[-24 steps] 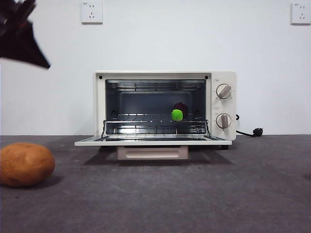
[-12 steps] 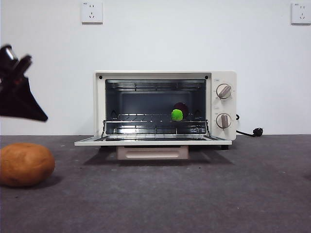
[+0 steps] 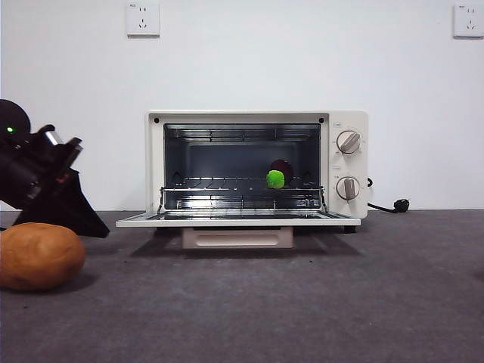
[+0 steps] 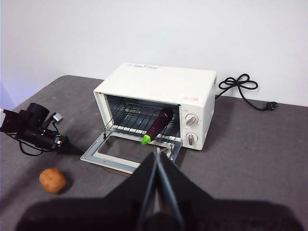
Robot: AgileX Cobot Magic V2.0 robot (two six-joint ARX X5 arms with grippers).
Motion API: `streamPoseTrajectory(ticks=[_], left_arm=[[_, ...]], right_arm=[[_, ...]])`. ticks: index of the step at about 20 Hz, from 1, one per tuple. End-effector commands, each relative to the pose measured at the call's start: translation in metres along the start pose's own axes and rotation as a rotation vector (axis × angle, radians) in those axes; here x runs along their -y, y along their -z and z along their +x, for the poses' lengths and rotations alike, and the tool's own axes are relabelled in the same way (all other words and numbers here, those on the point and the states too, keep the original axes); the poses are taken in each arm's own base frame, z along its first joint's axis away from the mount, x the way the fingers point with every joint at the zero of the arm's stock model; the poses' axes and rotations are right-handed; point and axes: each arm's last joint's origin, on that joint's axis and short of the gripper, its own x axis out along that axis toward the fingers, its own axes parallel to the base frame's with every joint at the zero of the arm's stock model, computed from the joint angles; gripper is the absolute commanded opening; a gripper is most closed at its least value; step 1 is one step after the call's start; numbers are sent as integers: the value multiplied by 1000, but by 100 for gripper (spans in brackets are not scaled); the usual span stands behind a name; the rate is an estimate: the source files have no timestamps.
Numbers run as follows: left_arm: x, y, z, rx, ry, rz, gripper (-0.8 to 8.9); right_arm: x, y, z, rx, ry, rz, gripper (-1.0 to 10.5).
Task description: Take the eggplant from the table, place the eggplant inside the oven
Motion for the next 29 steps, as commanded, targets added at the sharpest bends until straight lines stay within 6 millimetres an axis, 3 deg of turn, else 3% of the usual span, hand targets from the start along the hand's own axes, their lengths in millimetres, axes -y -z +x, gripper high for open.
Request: streamPoseTrajectory(ticks=[1, 6, 18, 29], left_arm=[[-1, 3, 12, -15, 18, 11, -7], [-3, 9, 28, -47, 32, 14, -7], [2, 1, 28, 11, 202, 26, -7], [8, -18, 25, 110, 326, 22, -7]], right_arm=[[0, 3, -1, -20, 1, 17, -12], [0, 3, -1, -20, 1, 32, -12], [1, 3, -1, -21, 6, 33, -12], [1, 3, -1, -21, 9, 34, -12]])
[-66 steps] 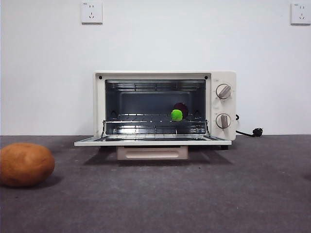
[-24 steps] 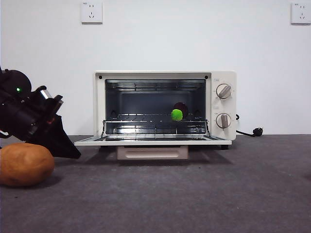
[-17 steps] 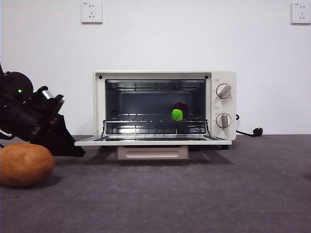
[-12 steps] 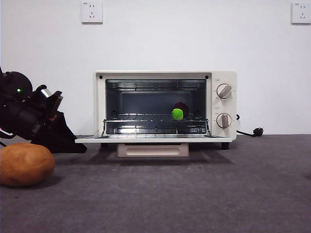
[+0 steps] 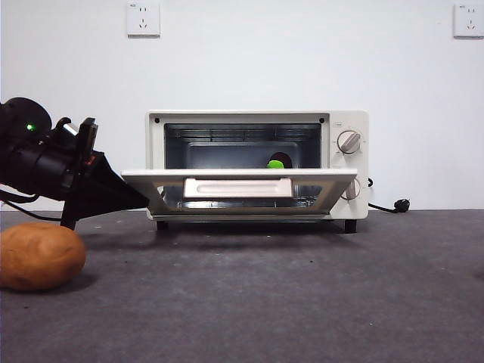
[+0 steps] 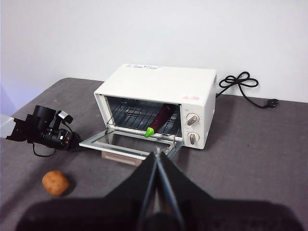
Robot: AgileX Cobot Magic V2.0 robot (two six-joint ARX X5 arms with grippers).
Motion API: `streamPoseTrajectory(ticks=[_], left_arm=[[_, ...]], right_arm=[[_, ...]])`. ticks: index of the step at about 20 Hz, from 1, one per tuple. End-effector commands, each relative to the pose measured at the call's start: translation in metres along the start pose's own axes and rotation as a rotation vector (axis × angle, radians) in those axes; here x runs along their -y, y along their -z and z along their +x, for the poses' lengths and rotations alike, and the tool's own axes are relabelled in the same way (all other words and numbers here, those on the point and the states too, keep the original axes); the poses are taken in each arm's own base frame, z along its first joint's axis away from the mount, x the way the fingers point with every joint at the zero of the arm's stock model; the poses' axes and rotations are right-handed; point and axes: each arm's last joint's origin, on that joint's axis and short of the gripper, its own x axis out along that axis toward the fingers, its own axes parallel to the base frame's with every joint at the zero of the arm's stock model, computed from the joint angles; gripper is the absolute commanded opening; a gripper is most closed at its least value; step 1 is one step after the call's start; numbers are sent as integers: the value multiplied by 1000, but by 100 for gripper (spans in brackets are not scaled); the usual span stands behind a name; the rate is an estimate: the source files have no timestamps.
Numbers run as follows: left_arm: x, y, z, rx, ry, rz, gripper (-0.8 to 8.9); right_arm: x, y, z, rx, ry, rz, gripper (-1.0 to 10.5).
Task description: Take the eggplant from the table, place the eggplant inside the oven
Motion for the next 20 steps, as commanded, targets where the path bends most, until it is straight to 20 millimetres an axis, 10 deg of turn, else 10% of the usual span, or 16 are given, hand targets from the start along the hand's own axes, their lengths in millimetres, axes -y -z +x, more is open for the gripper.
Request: streamPoseTrajectory(ticks=[1, 20], left_arm=[[-1, -3, 3, 19, 29, -24, -7], [27, -80, -4, 215, -22, 148, -7]], right_arm=[[1, 3, 0, -22, 5, 8, -12], [-1, 8, 12, -70, 9, 1, -12]])
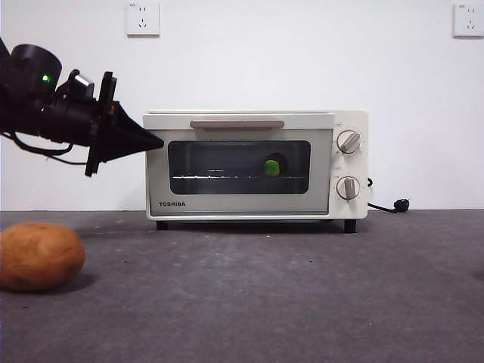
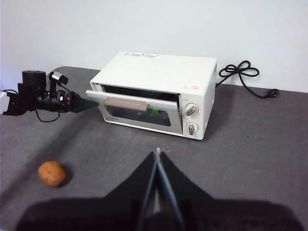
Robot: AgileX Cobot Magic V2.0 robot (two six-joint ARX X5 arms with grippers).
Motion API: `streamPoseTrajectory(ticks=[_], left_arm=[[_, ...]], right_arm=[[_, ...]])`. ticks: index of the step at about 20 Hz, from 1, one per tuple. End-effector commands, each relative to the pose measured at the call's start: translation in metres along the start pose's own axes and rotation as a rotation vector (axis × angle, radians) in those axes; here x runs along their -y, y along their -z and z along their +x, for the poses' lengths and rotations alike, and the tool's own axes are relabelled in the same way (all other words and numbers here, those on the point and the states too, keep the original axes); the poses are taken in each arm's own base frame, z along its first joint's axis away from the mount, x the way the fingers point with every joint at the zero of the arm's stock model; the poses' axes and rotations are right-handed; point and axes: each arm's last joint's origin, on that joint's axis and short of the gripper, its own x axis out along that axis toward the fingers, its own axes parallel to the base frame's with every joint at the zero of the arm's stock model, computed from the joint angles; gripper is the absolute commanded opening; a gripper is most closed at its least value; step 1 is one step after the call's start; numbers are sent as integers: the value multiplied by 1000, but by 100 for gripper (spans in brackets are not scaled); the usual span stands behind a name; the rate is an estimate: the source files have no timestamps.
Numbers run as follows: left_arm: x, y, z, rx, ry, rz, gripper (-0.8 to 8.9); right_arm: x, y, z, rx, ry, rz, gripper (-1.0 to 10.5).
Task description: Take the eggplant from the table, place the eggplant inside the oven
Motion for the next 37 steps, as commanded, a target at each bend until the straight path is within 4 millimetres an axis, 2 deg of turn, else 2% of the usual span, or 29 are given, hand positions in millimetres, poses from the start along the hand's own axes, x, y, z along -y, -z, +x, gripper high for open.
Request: streamPoseTrajectory(ticks=[1, 6, 15, 19, 26, 32, 37], left_arm=[[-1, -6, 3, 24, -33, 13, -7], [1, -15, 3, 58, -77, 36, -7], [2, -11, 5, 15, -51, -7, -6], [11, -13, 6, 5, -29, -2, -6], [46, -29, -1, 24, -9, 58, -6], [90, -44, -16, 48, -16, 125, -6], [134, -52, -35, 77, -77, 184, -6]], right_arm=[[0, 3, 0, -25, 5, 8, -12], [0, 3, 0, -25, 5, 7, -12], [0, 3, 0, -25, 4, 7, -12], [0, 3, 0, -25, 4, 7, -12], [0, 3, 0, -25, 4, 7, -12], [0, 3, 0, -25, 4, 7, -11], [0, 3, 0, -25, 4, 7, -11]])
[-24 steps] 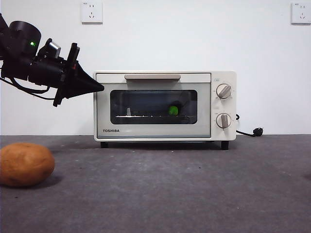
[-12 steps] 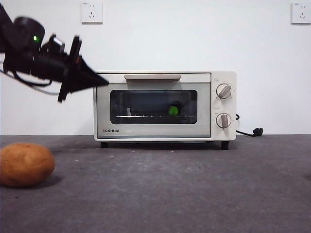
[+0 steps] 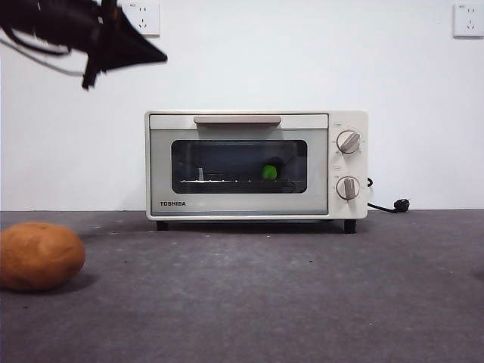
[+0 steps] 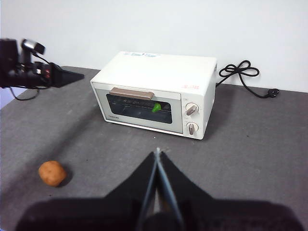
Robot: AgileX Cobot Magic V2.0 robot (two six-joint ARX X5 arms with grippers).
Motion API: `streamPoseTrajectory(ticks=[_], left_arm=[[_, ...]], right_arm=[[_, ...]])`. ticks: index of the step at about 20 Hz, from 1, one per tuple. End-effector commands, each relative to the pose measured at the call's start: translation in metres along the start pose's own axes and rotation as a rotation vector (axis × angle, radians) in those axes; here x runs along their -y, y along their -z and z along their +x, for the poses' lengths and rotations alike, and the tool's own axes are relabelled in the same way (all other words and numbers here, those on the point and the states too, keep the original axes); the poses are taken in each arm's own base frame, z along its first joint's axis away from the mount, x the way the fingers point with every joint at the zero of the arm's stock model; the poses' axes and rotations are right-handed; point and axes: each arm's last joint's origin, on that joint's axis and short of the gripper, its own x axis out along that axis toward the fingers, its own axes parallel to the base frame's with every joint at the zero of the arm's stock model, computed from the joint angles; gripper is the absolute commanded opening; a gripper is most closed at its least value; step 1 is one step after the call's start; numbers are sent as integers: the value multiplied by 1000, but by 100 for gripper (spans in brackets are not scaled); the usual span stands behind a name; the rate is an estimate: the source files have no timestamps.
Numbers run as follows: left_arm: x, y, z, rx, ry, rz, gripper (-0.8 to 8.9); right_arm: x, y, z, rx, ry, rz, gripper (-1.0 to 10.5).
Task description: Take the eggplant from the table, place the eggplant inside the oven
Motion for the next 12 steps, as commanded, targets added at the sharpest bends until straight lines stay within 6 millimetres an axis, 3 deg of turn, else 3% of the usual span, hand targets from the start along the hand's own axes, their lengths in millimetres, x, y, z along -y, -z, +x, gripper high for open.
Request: streamPoseTrajectory(ticks=[1, 12], left_arm=[[23, -7, -11, 14, -21, 74, -6], [119, -7, -76, 19, -240, 188, -6]], right_arm=[[0, 3, 0, -24, 4, 7, -10], [0, 3, 0, -23, 5, 7, 1]])
